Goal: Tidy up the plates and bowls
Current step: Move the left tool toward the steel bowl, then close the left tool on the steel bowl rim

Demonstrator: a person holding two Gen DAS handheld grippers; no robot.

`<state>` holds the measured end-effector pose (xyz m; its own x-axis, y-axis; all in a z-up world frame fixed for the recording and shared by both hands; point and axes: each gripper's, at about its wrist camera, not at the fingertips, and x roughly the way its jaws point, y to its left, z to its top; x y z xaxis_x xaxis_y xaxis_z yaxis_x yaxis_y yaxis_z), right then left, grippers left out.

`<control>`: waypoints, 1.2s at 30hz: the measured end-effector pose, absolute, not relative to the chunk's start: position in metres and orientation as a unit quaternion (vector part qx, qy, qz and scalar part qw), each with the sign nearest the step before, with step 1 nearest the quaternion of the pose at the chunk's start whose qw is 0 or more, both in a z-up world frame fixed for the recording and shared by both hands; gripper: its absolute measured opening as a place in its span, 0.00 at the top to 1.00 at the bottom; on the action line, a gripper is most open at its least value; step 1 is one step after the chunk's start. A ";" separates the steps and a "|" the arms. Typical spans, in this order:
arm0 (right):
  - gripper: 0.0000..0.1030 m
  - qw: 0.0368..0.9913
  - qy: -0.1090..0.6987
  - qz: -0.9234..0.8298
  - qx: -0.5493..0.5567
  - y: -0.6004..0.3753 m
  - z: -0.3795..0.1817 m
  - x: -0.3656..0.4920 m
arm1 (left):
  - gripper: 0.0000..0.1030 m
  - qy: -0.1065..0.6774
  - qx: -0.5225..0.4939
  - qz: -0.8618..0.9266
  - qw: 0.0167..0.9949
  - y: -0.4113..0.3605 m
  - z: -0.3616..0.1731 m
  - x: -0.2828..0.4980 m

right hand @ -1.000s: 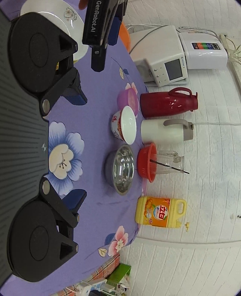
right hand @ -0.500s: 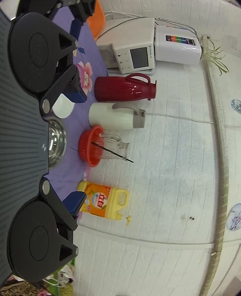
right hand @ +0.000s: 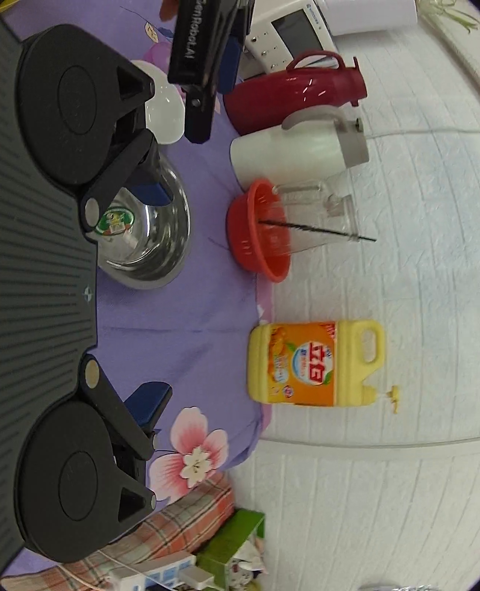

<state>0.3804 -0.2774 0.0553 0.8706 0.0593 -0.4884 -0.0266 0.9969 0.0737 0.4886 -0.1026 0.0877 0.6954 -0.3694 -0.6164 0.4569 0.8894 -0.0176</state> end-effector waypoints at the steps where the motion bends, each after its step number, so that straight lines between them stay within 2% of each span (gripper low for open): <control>1: 0.00 0.965 0.260 0.021 0.037 -0.279 0.051 0.383 | 0.29 0.330 0.070 -0.230 0.913 -0.108 0.081 0.500; 13: 0.00 0.950 0.300 0.044 0.075 -0.263 0.010 0.409 | 0.30 0.401 0.087 -0.272 0.870 -0.123 0.032 0.568; 29: 0.00 0.949 0.302 0.048 0.079 -0.249 -0.007 0.416 | 0.31 0.421 0.097 -0.272 0.860 -0.138 0.004 0.572; 30: 0.00 0.950 0.299 0.049 0.078 -0.248 -0.008 0.415 | 0.32 0.421 0.098 -0.272 0.860 -0.139 0.003 0.572; 32: 0.00 0.949 0.301 0.060 0.079 -0.248 -0.010 0.416 | 0.45 0.421 0.106 -0.279 0.857 -0.142 0.001 0.571; 36: 0.00 0.940 0.312 0.094 0.096 -0.247 -0.014 0.418 | 0.51 0.417 0.121 -0.285 0.855 -0.145 0.002 0.569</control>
<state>0.4183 -0.2474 -0.0144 0.7876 0.2368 -0.5689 -0.1166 0.9638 0.2399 0.5688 -0.1450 0.0019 0.4903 -0.3860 -0.7814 0.5885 0.8080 -0.0300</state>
